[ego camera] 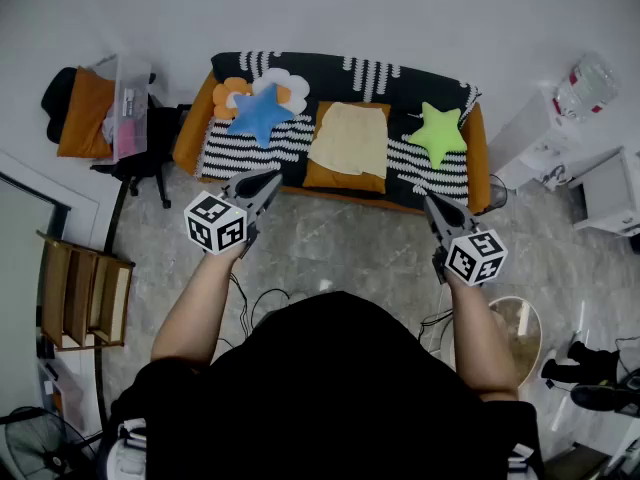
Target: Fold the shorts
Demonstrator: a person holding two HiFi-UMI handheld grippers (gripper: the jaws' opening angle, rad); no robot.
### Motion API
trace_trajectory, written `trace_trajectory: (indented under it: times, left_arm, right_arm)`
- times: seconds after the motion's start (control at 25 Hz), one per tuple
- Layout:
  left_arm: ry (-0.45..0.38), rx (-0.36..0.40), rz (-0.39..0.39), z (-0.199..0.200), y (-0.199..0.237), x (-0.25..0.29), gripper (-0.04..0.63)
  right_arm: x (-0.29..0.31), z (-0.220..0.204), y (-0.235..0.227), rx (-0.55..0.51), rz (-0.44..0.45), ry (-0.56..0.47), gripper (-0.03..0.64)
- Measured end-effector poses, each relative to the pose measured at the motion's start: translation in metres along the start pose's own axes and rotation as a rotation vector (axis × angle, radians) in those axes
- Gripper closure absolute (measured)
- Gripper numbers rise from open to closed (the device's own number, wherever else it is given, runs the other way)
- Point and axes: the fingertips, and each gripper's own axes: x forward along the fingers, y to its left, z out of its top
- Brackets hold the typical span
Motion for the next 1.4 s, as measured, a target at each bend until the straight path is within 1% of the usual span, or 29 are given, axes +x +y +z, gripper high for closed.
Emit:
trace_trajectory:
  times: [0.16,0.44,0.64,0.8,1.04,1.16,1.2,1.28,1.4]
  left_arm:
    - [0.017,0.0,0.003,-0.008,-0.007,0.004,0.568]
    - [0.03,-0.01,0.026,-0.014,-0.013,0.01,0.568]
    - [0.038,-0.008,0.041,-0.013,-0.022,0.018,0.568]
    - [0.041,-0.013,0.043,-0.013,-0.019,0.023,0.566]
    - [0.034,-0.038,0.074,-0.012,0.005,0.033,0.56]
    - [0.036,-0.044,0.059,-0.013,0.016,0.045,0.507]
    - [0.041,-0.042,0.052,-0.014,0.02,0.049,0.478]
    - [0.048,-0.037,0.036,-0.014,0.03,0.06,0.432]
    - [0.054,-0.037,0.014,-0.014,0.052,0.077,0.408]
  right_arm:
    - [0.0,-0.004,0.002,-0.008,0.02,0.01,0.609]
    - [-0.016,-0.001,-0.008,-0.012,0.019,-0.004,0.609]
    - [-0.02,0.001,-0.015,0.014,0.047,-0.016,0.601]
    - [-0.013,0.001,-0.02,0.026,0.05,-0.016,0.578]
    - [0.01,0.005,-0.025,0.016,0.05,-0.005,0.523]
    - [0.021,0.006,-0.032,0.009,0.043,0.005,0.487]
    - [0.026,0.006,-0.035,0.007,0.04,0.01,0.471]
    - [0.037,0.006,-0.043,-0.001,0.032,0.022,0.459]
    - [0.059,0.007,-0.058,-0.003,0.018,0.037,0.434]
